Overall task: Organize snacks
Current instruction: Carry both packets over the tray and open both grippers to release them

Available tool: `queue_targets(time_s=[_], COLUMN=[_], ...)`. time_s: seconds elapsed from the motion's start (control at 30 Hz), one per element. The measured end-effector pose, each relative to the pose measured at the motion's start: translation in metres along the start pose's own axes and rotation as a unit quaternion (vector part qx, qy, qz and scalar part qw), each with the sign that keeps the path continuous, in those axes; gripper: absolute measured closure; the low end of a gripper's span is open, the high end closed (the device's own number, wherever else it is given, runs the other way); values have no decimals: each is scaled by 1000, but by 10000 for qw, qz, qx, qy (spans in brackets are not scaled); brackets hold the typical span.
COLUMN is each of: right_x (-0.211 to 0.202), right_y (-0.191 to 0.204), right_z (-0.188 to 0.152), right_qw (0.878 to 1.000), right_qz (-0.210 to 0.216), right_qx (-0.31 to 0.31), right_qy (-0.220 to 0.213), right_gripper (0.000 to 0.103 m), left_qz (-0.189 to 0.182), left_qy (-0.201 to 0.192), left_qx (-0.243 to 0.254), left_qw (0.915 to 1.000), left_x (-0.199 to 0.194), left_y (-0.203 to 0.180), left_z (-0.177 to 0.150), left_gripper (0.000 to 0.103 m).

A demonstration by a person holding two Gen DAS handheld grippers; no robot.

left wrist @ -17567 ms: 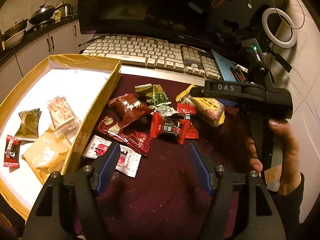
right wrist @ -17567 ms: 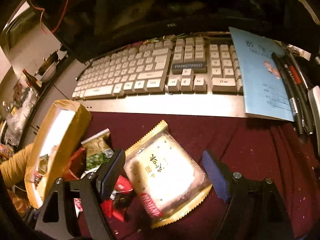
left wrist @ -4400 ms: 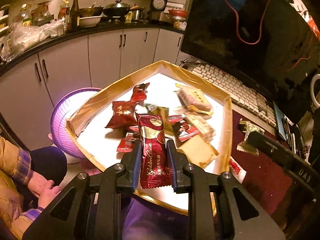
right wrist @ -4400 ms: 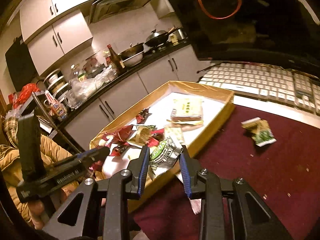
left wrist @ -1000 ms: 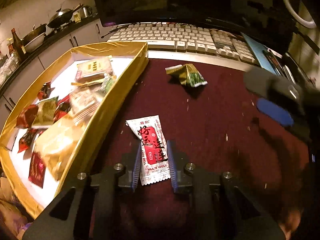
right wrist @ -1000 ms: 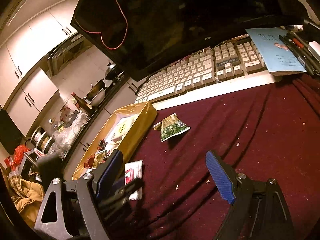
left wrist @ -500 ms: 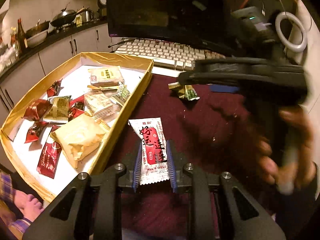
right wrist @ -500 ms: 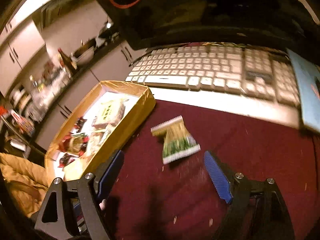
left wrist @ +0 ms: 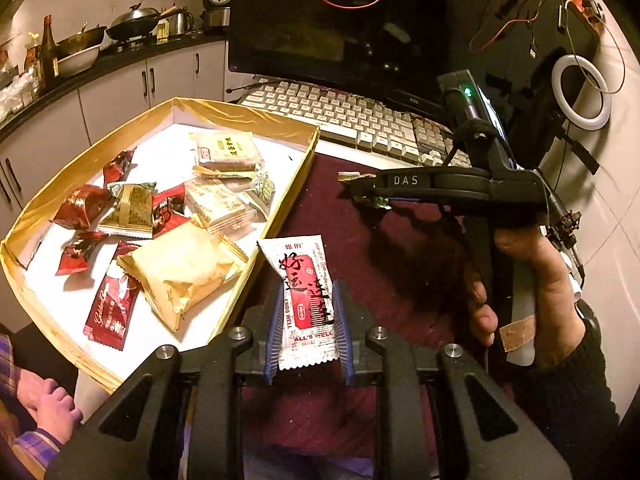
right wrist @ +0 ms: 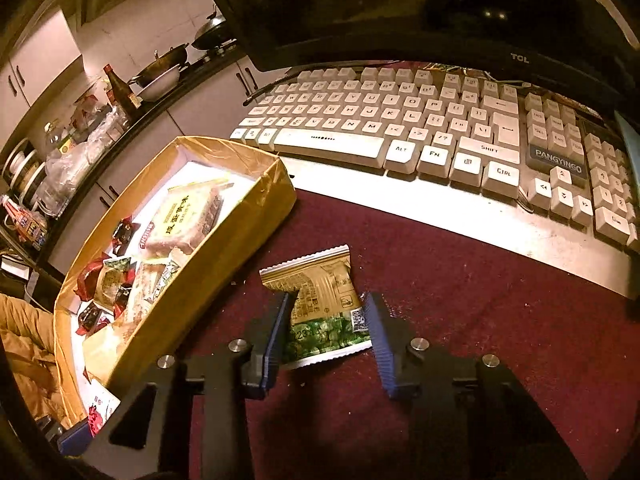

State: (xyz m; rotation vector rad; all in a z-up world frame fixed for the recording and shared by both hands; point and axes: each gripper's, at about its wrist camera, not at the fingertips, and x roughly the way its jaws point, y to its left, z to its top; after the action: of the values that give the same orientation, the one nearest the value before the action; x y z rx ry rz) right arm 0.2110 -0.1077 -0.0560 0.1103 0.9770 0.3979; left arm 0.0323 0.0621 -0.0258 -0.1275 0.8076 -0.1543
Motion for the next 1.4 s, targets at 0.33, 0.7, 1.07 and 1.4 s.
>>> queue_targets(time_s=[0.33,0.7,1.07,1.4], right_x=[-23,-72,-78,-14], right_y=[3,24,95,99], right_z=[-13,-50,-32,47], right_qw=[9996,9953,9920,9961], right_qz=[169,686,939,504], right_qx=[95,316,-215,205], right_qy=[-190,-600,-814,-688], right_gripper=[69,69,69,69], left_qz=[10,-61,325,671], left_qy=[-55,-271,-525,-158], left_qx=[-15,-220,-762,-489], left_qw=[10000,9994,9952,9964], left_x=[-2,-27,-36,30], left_y=[3,26,103,122], left_z=[0,6,56,126], left_gripper=[82,82,82,82])
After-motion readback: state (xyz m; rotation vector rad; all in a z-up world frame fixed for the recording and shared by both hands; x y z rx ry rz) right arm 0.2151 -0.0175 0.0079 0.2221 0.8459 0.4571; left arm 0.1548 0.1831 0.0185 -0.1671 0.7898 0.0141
